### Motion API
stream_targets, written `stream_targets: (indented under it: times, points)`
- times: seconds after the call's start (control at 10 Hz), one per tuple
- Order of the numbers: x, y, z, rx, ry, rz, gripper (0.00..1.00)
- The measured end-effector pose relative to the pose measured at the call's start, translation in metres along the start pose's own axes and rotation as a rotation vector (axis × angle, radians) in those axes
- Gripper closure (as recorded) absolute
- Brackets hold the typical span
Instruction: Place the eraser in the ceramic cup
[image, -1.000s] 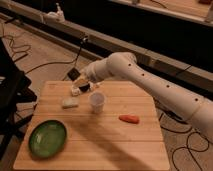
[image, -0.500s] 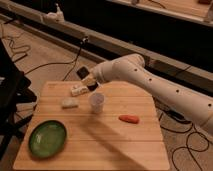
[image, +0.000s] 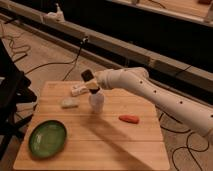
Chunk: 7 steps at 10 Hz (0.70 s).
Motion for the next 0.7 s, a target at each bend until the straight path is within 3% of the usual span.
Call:
stream_targets:
  times: [0.2,0.7]
  points:
    - [0.0064,0.0023,0.0076,-0.014,-0.042,0.004,1.0]
    - [0.0061,0.0081,0.011,-0.028,-0.046,0.002,1.0]
